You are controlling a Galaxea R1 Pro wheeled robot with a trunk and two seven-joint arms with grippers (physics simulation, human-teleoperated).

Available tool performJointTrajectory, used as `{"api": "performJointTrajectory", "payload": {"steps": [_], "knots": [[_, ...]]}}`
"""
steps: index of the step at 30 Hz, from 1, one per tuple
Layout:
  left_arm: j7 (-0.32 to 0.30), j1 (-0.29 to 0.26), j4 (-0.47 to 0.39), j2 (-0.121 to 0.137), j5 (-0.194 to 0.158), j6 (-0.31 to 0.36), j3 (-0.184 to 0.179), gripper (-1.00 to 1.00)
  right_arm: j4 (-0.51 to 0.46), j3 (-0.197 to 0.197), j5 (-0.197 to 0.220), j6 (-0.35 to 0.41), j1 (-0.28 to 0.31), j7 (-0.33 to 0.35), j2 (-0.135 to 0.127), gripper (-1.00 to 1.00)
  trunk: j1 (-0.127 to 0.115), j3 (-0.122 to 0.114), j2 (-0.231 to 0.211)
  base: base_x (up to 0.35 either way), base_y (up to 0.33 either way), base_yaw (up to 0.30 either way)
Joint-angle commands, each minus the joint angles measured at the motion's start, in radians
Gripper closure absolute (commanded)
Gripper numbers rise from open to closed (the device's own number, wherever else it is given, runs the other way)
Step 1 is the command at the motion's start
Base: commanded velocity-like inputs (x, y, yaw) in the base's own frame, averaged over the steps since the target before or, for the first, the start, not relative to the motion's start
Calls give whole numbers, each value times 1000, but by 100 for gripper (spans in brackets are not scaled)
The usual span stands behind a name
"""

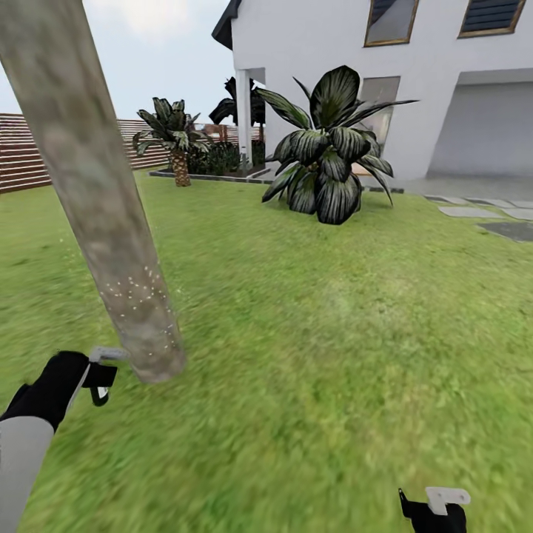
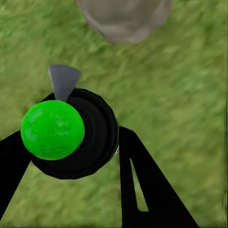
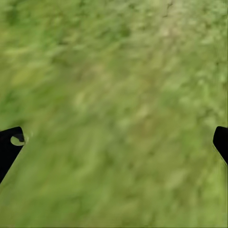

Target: In the garden, pick up the pesticide atomizer on the floor and spray pesticide onto both trees until each tree trunk is fully covered.

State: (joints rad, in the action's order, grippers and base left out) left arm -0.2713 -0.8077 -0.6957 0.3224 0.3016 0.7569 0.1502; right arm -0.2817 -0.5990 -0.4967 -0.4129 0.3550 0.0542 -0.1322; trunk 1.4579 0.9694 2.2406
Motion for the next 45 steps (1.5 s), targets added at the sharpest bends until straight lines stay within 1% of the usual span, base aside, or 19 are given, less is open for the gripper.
{"api": "performJointTrajectory", "payload": {"steps": [1,4,8,11,12,14,19,21,23,26,32,36,37,41,43,45], "knots": [[-9,0,11,-2,11,3,3,100,1,-9,-5,-4,1,6,0,-100,0,1,0,241,-194,23],[-8,1,25,-9,9,2,3,100,1,-9,-5,-4,1,6,0,-100,0,1,0,241,-194,6],[-1,1,27,-26,14,2,4,100,1,-9,-5,-4,1,6,0,-100,0,1,0,241,-194,6],[38,1,27,-26,14,2,6,100,1,-9,-5,-4,1,6,0,-100,0,1,0,208,-212,161],[73,1,27,-25,13,2,6,100,1,-9,-5,-4,1,6,0,-100,0,1,0,179,-227,251],[97,6,28,-25,11,2,6,100,1,-9,-5,-4,1,6,0,-100,0,1,0,174,-231,267],[105,9,30,-27,8,2,6,100,1,-9,-5,-4,1,6,0,-100,0,1,0,170,-234,275],[106,10,49,-27,8,2,6,100,1,-9,-5,-4,1,6,0,-100,0,1,0,165,-238,277],[107,9,86,-23,9,-2,11,100,1,-9,-5,-4,1,6,0,-100,0,1,0,164,-238,237],[107,13,104,-19,10,-5,19,100,1,-9,-5,-4,1,6,0,-100,0,1,0,163,-239,83],[107,22,105,-27,7,-7,23,100,1,-10,-5,-4,1,6,0,-100,0,1,0,170,-238,5],[107,22,107,-24,9,-7,30,100,1,-9,-5,-4,1,6,0,-100,0,1,0,227,-210,106],[107,26,108,-21,9,-7,41,100,1,-10,-5,-4,1,6,0,-100,0,1,0,224,-157,246],[106,80,106,-15,10,-15,58,100,1,-9,-5,-4,1,6,0,-100,0,1,0,74,-41,269],[105,116,100,-14,10,-54,64,100,1,-9,-5,-4,1,6,0,-100,0,1,0,8,-4,120],[105,136,99,-15,10,-107,66,100,1,-9,-5,-4,1,6,1,-100,0,1,0,2,-1,32]]}}
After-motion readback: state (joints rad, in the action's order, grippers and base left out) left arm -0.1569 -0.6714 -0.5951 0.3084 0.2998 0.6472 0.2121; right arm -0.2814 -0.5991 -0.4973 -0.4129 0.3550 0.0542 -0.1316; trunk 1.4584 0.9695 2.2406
